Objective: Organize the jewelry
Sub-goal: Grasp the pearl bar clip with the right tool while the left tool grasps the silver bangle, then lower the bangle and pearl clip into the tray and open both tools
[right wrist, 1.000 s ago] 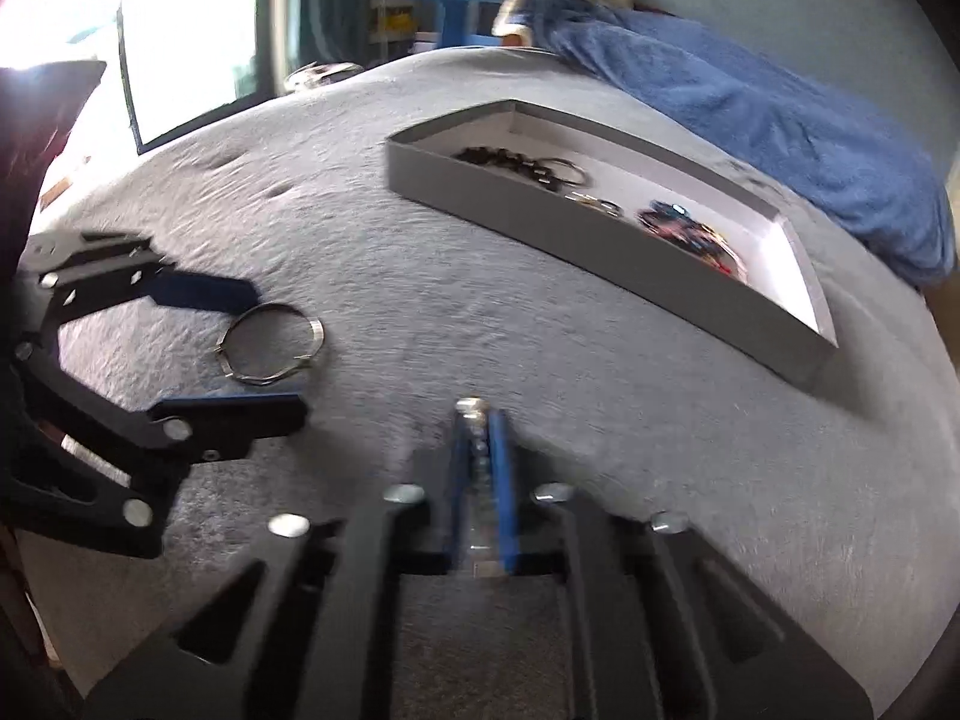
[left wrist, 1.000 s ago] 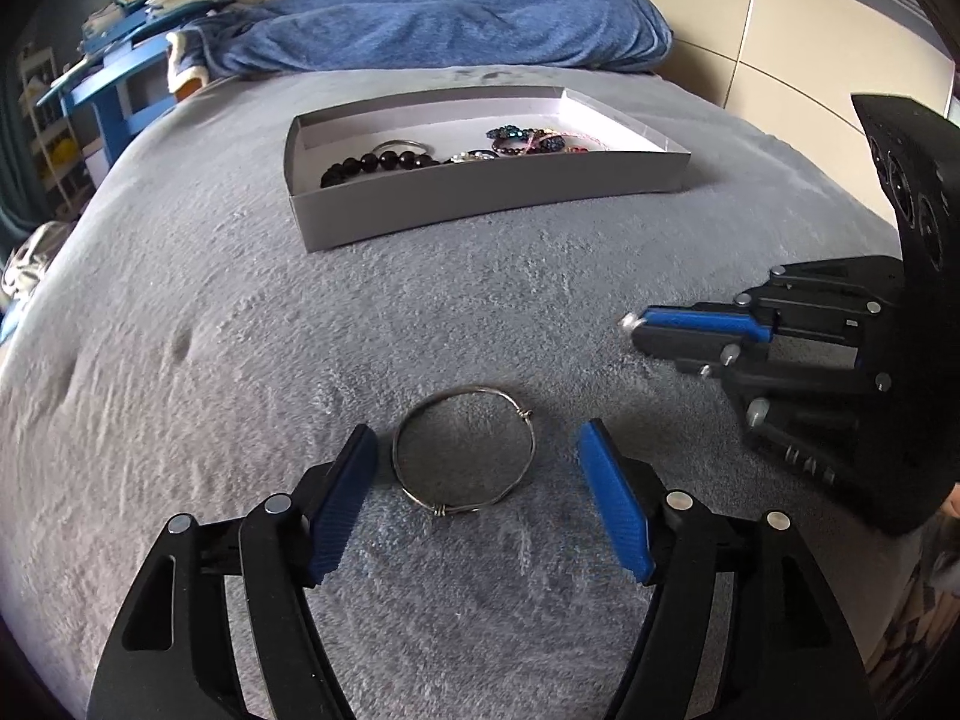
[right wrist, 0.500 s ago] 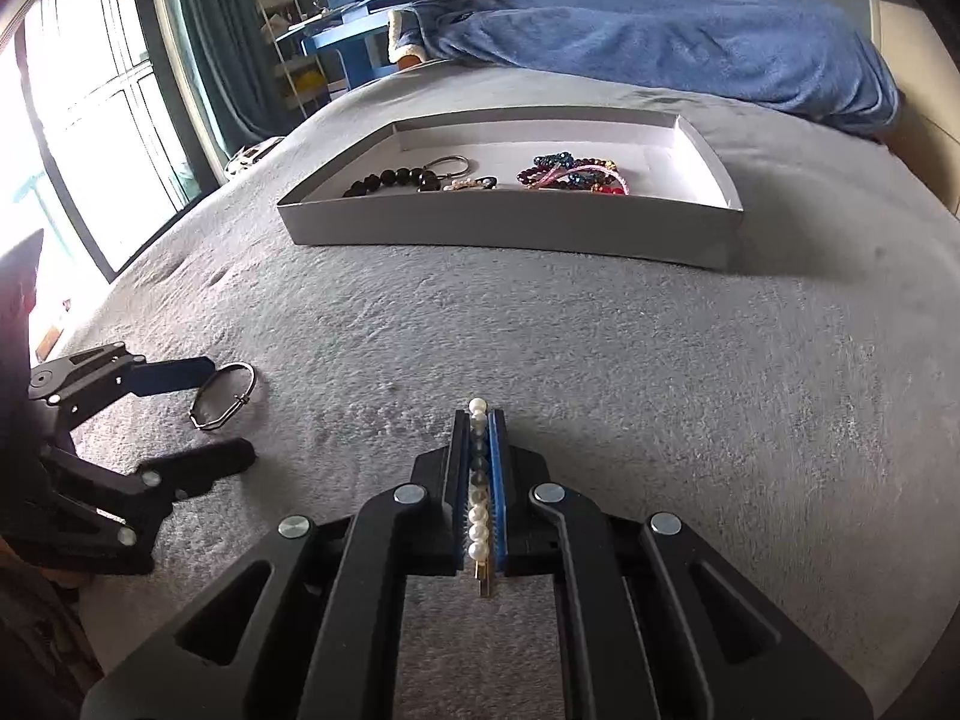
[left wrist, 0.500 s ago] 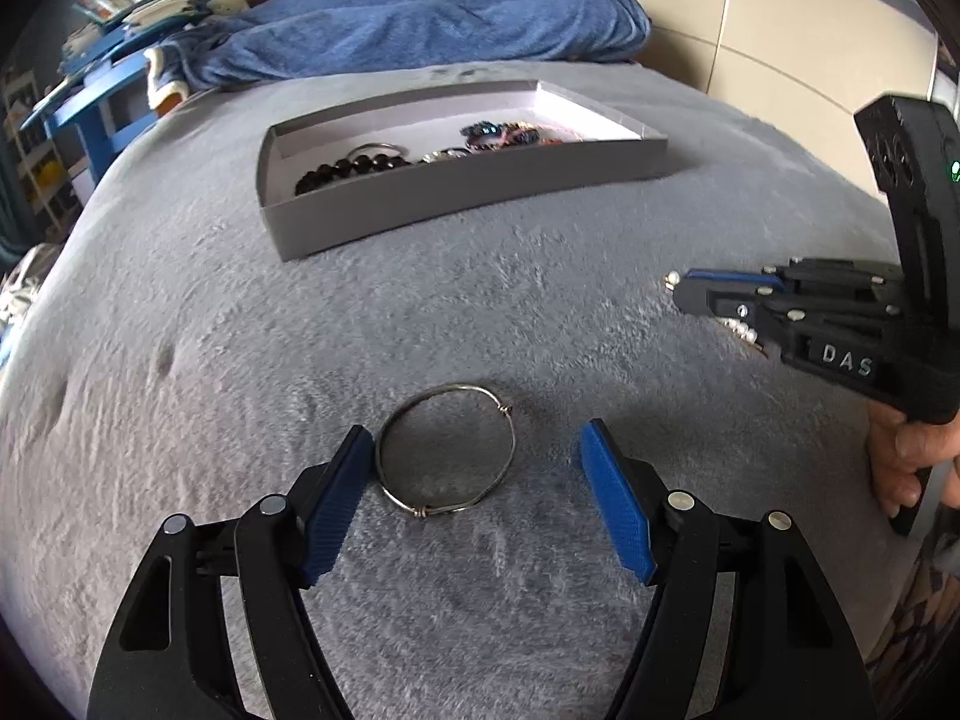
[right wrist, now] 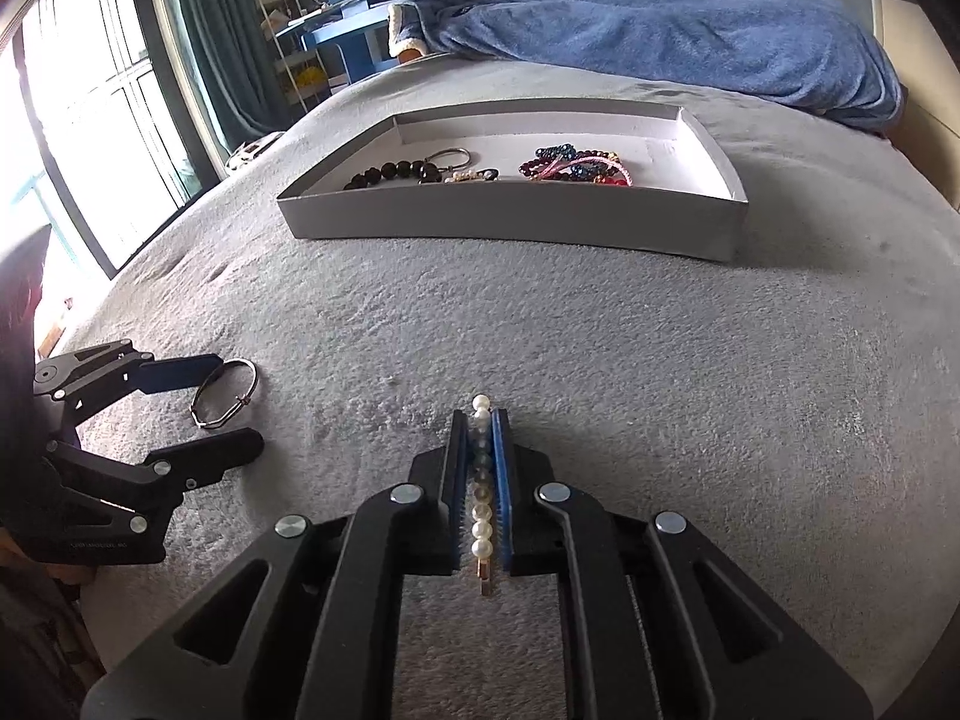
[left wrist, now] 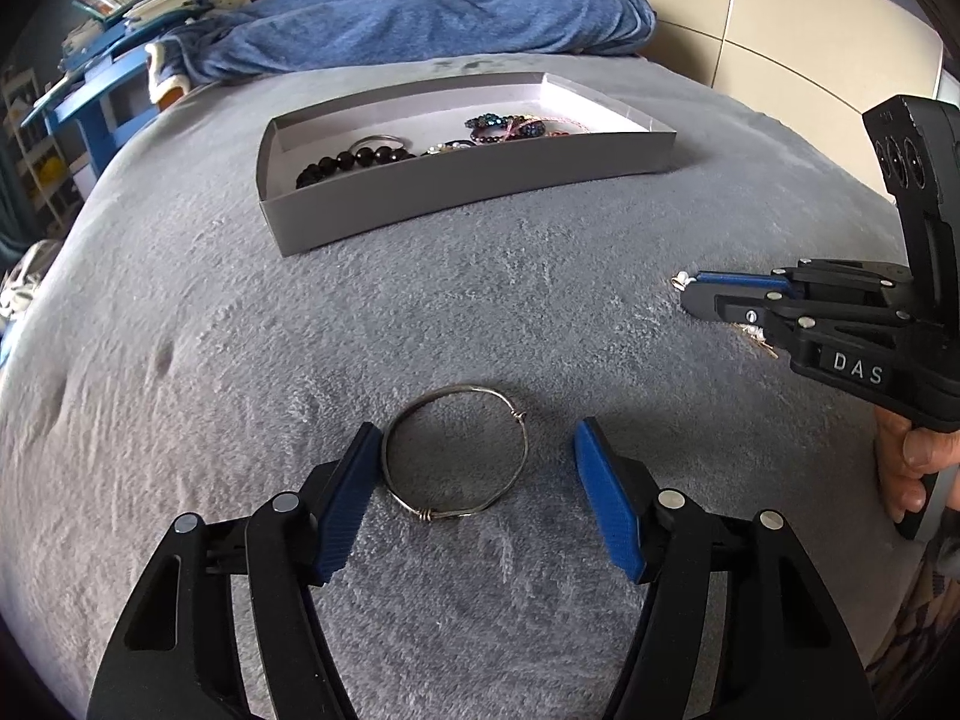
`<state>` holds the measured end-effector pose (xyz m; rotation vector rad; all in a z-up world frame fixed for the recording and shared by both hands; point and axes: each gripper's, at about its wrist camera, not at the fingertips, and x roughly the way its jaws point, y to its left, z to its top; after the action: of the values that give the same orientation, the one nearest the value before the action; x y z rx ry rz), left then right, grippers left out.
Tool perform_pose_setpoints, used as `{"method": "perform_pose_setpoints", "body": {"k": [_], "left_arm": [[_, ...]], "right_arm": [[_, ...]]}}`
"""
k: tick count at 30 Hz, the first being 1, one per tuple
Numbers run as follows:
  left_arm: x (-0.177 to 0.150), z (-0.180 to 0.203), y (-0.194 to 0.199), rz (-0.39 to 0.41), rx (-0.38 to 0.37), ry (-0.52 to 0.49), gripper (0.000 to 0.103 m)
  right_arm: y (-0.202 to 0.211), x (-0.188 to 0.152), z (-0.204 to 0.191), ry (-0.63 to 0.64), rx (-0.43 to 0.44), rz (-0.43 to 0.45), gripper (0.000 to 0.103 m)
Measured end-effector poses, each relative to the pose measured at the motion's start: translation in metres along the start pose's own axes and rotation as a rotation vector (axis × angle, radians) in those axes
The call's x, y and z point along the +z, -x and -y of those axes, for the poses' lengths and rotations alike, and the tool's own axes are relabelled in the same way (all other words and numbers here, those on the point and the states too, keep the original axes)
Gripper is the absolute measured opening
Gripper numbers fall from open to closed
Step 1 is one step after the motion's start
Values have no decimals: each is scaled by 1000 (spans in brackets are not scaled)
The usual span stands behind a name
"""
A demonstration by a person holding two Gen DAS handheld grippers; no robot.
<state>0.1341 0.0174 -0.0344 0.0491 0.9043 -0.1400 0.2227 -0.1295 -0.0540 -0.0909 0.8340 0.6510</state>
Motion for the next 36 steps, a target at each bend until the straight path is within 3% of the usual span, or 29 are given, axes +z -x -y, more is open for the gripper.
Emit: {"method": "perform_pose_setpoints", "body": {"k": [3,15,25,36], "left_arm": [[0,-6,1,-1,-2,26,50],[11,-5,7,25,-15,18,49],[51,1,6,76,-24,-2,50],[97,-10,2,136,-16,8,50]], "right_arm": [[1,-1,-2,9,-6,-2,11],[9,-3,-1,2,-6,23,7],[17,11,7,-23,-1,65,6],[22,48,21,-47,-9,142,6]]}}
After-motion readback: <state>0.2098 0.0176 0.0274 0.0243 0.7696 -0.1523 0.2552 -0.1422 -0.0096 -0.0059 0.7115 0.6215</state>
